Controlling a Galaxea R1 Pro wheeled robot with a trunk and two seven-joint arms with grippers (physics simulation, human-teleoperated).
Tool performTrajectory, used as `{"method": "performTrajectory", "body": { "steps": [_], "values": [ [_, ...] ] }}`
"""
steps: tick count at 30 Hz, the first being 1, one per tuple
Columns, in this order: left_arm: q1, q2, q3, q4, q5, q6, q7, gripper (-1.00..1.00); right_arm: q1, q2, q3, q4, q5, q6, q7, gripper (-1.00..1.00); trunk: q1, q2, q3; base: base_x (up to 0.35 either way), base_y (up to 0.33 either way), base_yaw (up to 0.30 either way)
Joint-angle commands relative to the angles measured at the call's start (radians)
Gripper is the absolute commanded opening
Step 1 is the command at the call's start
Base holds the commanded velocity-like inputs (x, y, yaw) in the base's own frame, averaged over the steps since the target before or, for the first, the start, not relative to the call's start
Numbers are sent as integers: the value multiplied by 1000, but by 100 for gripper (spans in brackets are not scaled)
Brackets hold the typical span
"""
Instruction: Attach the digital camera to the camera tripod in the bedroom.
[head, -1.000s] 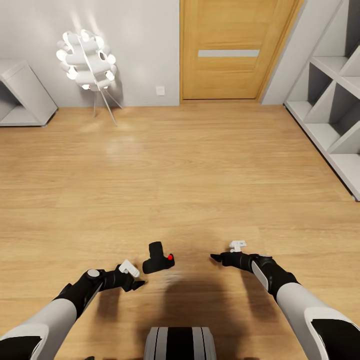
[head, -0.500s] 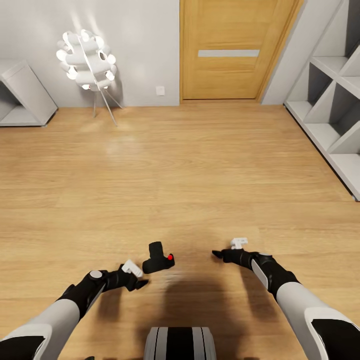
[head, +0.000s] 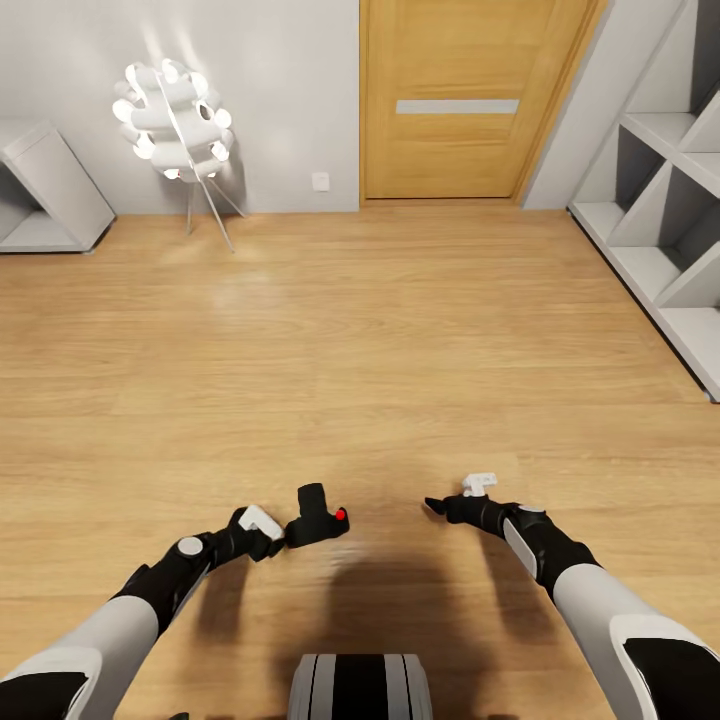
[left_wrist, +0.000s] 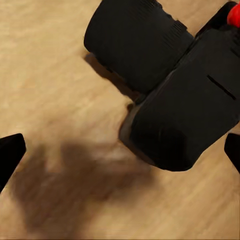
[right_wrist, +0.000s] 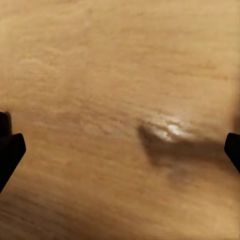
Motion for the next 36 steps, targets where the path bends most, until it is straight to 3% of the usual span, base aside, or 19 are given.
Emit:
{"method": "performTrajectory", "body": {
  "steps": [1, 5, 8, 11, 18, 21, 23, 28, 36],
  "values": [
    [0, 2, -1, -2, -10, -18, 2, 100, 0, 0, 1, -1, -6, 8, 2, 100, 0, 0, -1, 0, 0, 0],
    [0, 11, -7, -5, -23, -90, 6, 100, 0, 0, 1, 0, -5, 8, 2, 100, 0, 0, -1, 0, 0, 0],
    [0, 14, -10, -10, -97, -156, 8, 100, 0, 0, 1, 1, -5, 8, 2, 100, 0, 0, -1, 0, 0, 0],
    [0, 12, -11, -11, -137, -168, 8, 100, 0, 0, 1, 1, -5, 8, 1, 100, 0, 0, -1, 0, 0, 0],
    [0, 12, -12, -2, -171, -177, 6, 100, 0, 0, 1, 6, -4, 9, -4, 100, 0, 0, -1, 0, 0, 0],
    [0, 12, -12, 0, -196, -178, 3, 100, 0, 1, 1, 8, -5, 12, -39, 100, 0, 0, 0, 0, 0, -57],
    [0, 11, -13, 1, -234, -178, 1, 100, 0, 2, 0, 9, -5, 13, -100, 100, 0, 0, 1, 0, 0, -192],
    [0, 10, -13, 2, -268, -179, 1, 100, 0, 4, 0, 9, -6, 13, -150, 100, 0, 0, 4, 0, 0, -195],
    [0, 10, -13, 3, -277, -179, 2, 100, 0, 6, 1, 8, -5, 7, -164, 100, 0, 0, 5, 0, 0, -38]
  ]
}}
